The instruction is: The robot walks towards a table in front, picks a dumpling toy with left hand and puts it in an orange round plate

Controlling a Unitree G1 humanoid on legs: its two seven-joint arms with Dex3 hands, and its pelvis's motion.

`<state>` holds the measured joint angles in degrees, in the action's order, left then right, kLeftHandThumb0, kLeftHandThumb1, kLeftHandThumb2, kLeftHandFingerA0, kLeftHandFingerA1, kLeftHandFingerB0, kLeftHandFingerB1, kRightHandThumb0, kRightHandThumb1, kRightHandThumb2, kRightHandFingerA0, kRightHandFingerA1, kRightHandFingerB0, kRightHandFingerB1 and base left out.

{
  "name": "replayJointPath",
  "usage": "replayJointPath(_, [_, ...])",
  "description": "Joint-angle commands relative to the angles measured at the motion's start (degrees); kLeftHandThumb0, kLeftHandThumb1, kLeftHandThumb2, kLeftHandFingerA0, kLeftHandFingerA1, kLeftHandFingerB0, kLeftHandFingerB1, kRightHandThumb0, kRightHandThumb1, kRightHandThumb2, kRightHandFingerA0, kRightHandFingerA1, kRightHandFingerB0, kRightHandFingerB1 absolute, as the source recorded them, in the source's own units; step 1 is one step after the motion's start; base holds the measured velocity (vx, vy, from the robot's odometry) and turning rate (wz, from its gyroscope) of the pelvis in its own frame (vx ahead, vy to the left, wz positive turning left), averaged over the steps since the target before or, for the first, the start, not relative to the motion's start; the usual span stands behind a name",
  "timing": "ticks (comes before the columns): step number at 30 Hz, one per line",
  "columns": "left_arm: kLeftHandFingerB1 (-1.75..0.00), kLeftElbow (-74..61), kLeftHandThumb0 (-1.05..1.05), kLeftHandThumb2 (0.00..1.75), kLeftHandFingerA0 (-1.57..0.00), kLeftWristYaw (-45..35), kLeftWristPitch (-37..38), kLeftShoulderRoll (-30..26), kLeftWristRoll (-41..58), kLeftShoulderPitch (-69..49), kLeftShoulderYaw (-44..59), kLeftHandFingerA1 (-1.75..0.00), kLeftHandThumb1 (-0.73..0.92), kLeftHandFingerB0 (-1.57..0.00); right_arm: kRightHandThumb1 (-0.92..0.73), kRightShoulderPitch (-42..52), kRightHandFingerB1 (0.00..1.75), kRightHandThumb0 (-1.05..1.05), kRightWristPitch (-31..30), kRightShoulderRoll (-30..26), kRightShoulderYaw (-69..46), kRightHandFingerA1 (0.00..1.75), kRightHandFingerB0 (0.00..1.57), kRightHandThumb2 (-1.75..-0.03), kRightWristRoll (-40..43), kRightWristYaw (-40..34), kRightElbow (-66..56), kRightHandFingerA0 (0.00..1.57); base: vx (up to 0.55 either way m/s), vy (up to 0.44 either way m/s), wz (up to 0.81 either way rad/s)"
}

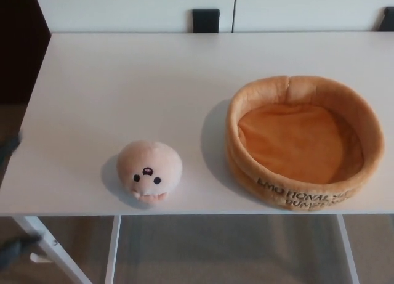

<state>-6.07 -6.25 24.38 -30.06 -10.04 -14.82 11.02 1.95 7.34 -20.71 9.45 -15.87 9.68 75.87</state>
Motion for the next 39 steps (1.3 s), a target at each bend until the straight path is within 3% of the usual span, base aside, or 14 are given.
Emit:
replayJointPath(1, [-0.18,-27.1,-0.04,0.67,-0.02,-25.0,-22.5,-12.1,-14.7,25.8,-10.1,-0.23,0.40,-0.01,-0.68,-0.4,0.41,-0.31,-1.3,-0.8,0.0,0.48,0.54,-0.60,-0.5,-0.9,0.1,0.66,0.00,0.000,0.00])
replayJointPath(4, [-0.21,-22.9,-0.04,0.68,-0.01,-26.7,-22.6,-10.5,-18.2,31.5,-15.0,-0.21,0.40,-0.01,-0.66,-0.4,0.40,-0.33,-1.4,-0.8,-0.5,0.47,0.53,-0.59,0.0,-0.8,0.2,0.61,0.00,0.000,0.00])
replayJointPath(6, [-0.21,-22.0,-0.05,0.55,0.00,-27.6,-24.0,-10.3,-19.1,33.4,-16.8,-0.23,0.48,0.00,-0.65,-0.4,0.40,-0.33,-1.2,-0.8,-0.1,0.47,0.51,-0.59,-0.5,-1.2,0.3,0.62,0.00,0.000,0.00])
replayJointPath(7, [-0.17,-19.5,-0.12,0.68,0.00,-28.5,-23.6,-9.5,-21.0,35.7,-18.9,-0.12,0.41,0.00,-0.66,-0.6,0.39,-0.35,-1.5,-0.7,0.0,0.47,0.50,-0.60,-0.6,-1.3,0.3,0.62,0.00,0.000,0.00])
replayJointPath(10, [-0.16,-15.3,-0.05,0.70,0.00,-30.2,-23.7,-8.3,-24.7,40.1,-23.1,-0.10,0.43,0.00,-0.66,-0.5,0.40,-0.36,-1.6,-0.5,-0.3,0.48,0.51,-0.60,-0.3,-1.5,0.2,0.63,0.00,0.000,0.00])
replayJointPath(11, [-0.01,-13.5,-0.07,0.56,0.00,-31.3,-23.9,-7.8,-26.5,41.8,-25.1,0.00,0.52,0.00,-0.65,-0.5,0.40,-0.35,-1.5,-0.5,-0.3,0.48,0.50,-0.60,-0.3,-1.4,0.2,0.63,0.00,0.000,0.00])
replayJointPath(14, [-0.01,-10.4,-0.08,0.55,0.00,-32.5,-24.5,-6.5,-29.3,44.6,-28.7,0.00,0.53,0.00,-0.66,-0.1,0.40,-0.35,-1.1,-0.6,-0.3,0.49,0.53,-0.60,-0.2,-1.4,0.0,0.64,0.00,0.000,0.00])
replayJointPath(15, [-0.01,-8.6,-0.23,0.56,0.00,-33.9,-25.0,-5.7,-30.5,46.2,-30.9,0.00,0.46,0.00,-0.66,-0.1,0.40,-0.34,-1.1,-0.6,-0.3,0.47,0.52,-0.60,-0.2,-1.6,0.0,0.64,0.00,0.000,0.00])
replayJointPath(20, [0.00,-7.2,-0.36,0.59,0.00,-39.1,-29.3,-4.3,-32.4,48.8,-36.3,0.00,0.41,0.00,-0.68,-0.1,0.41,-0.32,-0.9,-0.6,-0.6,0.48,0.54,-0.60,0.1,-1.4,-0.2,0.65,0.00,0.000,0.00])
replayJointPath(28, [0.00,-9.4,-0.33,0.53,0.00,-45.6,-36.6,-4.5,-32.1,48.8,-39.0,0.00,0.44,0.00,-0.66,-0.4,0.39,-0.33,-0.9,-1.2,-0.4,0.46,0.51,-0.59,-0.3,-1.3,0.0,0.65,0.00,0.000,0.00])
replayJointPath(30, [0.00,-9.8,-0.44,0.60,0.00,-47.4,-37.7,-5.2,-32.6,49.3,-39.2,0.00,0.38,0.00,-0.65,-0.4,0.39,-0.33,-0.9,-1.2,-0.5,0.46,0.50,-0.59,-0.2,-1.3,0.0,0.64,0.00,0.000,0.00])
replayJointPath(34, [0.00,-9.5,-0.65,0.53,0.00,-50.9,-40.0,-5.3,-34.1,50.7,-40.3,0.00,0.40,0.00,-0.64,-0.1,0.38,-0.34,-0.7,-1.4,0.1,0.46,0.49,-0.58,-0.8,-1.5,0.0,0.64,0.00,0.000,0.00])
replayJointPath(36, [-0.01,-9.3,-0.88,0.62,0.00,-53.0,-41.6,-5.1,-34.9,51.8,-40.8,0.00,0.39,0.00,-0.61,0.3,0.38,-0.32,-0.1,-1.7,0.2,0.46,0.47,-0.58,-0.8,-0.7,-0.2,0.59,0.00,0.000,0.00])
replayJointPath(39, [-0.01,-9.0,-0.88,0.62,0.00,-54.9,-43.1,-4.6,-35.8,53.1,-41.5,0.00,0.40,0.00,-0.62,0.4,0.38,-0.32,-0.3,-1.6,0.2,0.46,0.47,-0.58,-0.8,-1.1,0.0,0.60,0.00,0.000,0.00])
